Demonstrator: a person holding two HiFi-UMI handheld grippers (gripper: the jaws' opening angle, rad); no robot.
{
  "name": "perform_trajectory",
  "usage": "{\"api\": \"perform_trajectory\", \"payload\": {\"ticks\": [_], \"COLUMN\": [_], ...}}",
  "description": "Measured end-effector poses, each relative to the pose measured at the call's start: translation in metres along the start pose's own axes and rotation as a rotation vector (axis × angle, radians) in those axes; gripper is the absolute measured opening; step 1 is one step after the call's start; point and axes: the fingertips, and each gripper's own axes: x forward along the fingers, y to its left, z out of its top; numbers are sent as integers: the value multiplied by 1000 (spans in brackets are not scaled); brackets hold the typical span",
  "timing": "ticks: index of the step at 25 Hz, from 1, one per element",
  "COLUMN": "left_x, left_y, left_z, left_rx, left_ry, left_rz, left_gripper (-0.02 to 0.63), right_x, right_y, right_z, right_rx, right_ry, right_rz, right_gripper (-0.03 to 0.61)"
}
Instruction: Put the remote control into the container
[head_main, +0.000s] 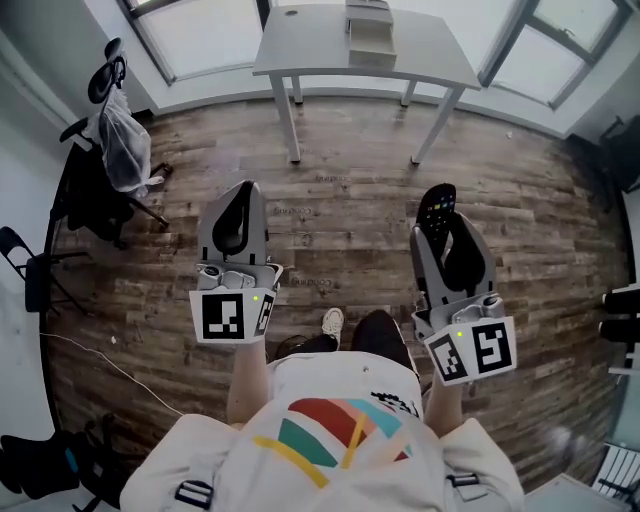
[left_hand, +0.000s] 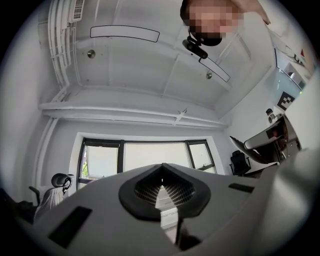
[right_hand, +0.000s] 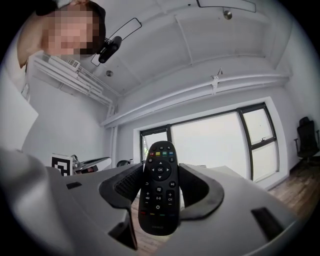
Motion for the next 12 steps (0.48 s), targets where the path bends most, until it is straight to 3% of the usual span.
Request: {"api": "perform_trajectory", "payload": {"ticks": [4, 8, 12], "left_x": [21, 41, 70], "left_y": [9, 10, 21], "left_z": [-6, -16, -28], "left_rx": [-2, 27, 43], "left_ry": [14, 35, 69], "left_rz": [13, -8, 12], "left_gripper": [8, 8, 8], "right_x": [21, 38, 60], "right_y": [-15, -37, -64], "right_z": [-12, -24, -26], "right_rx": [-78, 10, 21], "right_ry": [25, 5, 14], "right_rz": [-43, -82, -100], "right_gripper": [230, 230, 229]}}
